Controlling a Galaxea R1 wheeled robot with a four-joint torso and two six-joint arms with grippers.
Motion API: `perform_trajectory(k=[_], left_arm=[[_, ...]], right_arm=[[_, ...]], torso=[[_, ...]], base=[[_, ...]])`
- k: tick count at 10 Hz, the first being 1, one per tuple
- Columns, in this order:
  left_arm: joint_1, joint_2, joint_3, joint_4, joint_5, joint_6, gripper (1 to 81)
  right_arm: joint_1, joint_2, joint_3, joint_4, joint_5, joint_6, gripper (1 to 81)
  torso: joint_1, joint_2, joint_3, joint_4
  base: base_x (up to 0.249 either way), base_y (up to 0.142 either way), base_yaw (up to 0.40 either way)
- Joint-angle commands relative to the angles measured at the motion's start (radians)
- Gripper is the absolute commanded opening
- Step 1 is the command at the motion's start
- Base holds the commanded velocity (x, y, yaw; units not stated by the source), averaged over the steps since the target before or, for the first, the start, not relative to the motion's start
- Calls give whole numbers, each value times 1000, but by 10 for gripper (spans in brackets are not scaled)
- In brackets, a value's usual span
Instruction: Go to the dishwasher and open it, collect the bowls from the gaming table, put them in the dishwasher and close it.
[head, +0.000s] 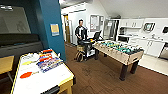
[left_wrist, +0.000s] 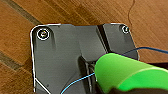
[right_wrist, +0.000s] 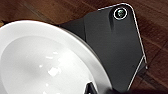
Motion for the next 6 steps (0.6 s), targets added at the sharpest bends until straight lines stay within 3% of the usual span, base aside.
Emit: perform_trajectory(k=[1,6], left_arm=[[-48,-4,7,10,28,3,10],[-44,-7,7,12,25,4,10]], right_arm=[[42,28,28,-27,-16,-8,10],[38,26,27,-29,-16,-8,10]], torso=[[0,0,0,0],[0,0,0,0]], base=[[0,0,-400],[0,0,-400]])
